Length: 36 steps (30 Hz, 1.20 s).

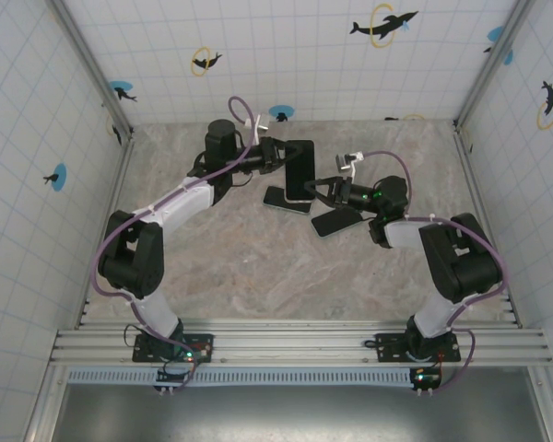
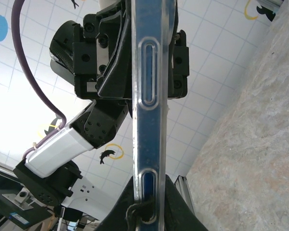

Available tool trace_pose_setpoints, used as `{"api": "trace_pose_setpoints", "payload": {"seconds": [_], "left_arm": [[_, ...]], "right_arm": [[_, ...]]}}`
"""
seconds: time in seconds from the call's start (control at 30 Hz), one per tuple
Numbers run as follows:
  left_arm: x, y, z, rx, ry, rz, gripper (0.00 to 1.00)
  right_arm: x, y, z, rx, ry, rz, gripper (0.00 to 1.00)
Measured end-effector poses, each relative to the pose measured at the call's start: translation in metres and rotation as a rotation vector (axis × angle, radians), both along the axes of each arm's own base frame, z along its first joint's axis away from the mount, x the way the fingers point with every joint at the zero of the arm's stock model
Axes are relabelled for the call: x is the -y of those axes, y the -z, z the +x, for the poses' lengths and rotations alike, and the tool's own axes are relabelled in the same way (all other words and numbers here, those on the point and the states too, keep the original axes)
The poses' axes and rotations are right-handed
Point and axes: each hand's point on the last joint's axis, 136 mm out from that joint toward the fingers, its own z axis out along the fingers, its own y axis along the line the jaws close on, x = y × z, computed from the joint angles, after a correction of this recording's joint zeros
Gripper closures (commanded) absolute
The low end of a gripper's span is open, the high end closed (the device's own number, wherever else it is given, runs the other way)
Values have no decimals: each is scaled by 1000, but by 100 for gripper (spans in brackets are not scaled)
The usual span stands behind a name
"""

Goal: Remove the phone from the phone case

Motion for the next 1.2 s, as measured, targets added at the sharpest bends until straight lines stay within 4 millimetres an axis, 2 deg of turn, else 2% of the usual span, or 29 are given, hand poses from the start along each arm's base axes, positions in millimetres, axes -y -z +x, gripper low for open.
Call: {"api": "trace_pose_setpoints", "payload": {"seconds": [0.07, 0.2, 0.3, 0.57, 0.73, 0.9, 1.07, 1.2], "left_arm": [[0, -1, 0, 2, 4, -2, 84], [0, -2, -1, 6, 7, -5, 92], [0, -1, 0, 4, 5, -6, 96], [-3, -2, 12, -8, -67, -8, 95], [-6, -1, 25, -7, -167, -34, 92], [-8, 16, 32, -51, -273, -37, 93], [-4, 20, 33, -70, -349, -56, 94], [-1, 22, 30, -85, -380, -83, 94]], "right_arm": [[0, 0, 0, 0, -3, 2, 88], [0, 1, 1, -3, -2, 4, 73], [0, 1, 3, -2, 4, 6, 68], [2, -4, 8, 41, 50, 21, 50], [13, 14, 5, 58, 157, -24, 49], [25, 20, -7, 125, 295, -66, 53], [18, 27, -15, 147, 353, -88, 58], [10, 24, -18, 158, 377, -76, 59]]}}
